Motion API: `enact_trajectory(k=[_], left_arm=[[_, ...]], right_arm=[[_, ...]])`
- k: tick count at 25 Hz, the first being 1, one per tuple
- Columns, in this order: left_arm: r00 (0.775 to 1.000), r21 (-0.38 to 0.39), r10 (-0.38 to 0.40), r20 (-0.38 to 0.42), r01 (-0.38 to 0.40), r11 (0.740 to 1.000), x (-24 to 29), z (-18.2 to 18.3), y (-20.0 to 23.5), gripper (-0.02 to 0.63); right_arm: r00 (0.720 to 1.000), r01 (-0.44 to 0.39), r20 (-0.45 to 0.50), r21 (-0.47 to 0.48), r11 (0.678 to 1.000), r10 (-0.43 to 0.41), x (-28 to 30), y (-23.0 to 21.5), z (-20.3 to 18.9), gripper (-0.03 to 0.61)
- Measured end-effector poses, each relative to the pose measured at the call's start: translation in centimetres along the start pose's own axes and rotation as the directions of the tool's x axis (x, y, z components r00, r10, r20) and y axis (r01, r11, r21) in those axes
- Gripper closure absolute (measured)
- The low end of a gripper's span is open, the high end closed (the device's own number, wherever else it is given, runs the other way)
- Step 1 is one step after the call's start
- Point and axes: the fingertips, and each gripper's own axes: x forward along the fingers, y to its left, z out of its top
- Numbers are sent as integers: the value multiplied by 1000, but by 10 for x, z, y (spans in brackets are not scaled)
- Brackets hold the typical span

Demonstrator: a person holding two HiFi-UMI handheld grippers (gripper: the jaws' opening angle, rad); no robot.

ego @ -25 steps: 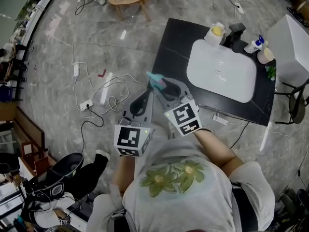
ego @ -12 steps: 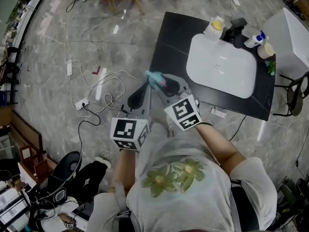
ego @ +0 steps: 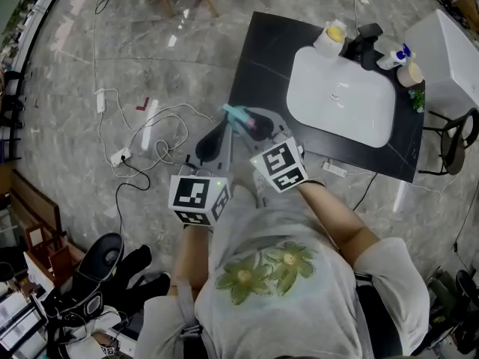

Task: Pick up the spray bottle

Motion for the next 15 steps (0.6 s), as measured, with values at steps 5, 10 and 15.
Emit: enact_trajectory(k=[5, 10, 15], left_arm=[[1000, -7, -3, 3, 3, 1000, 1, 2, 2, 606], [1000, 3, 7, 15, -7, 1000, 0, 4, 4, 606], [1000, 30, 17, 0, -17, 999, -10, -7, 8, 606]], right_arm=[[1000, -12, -22, -1, 1000, 12, 5, 2, -7, 469], [1000, -1, -26, -23, 1000, 1, 8, 2, -9, 478], [1000, 9, -5, -53, 999, -9, 11, 3, -4, 502]])
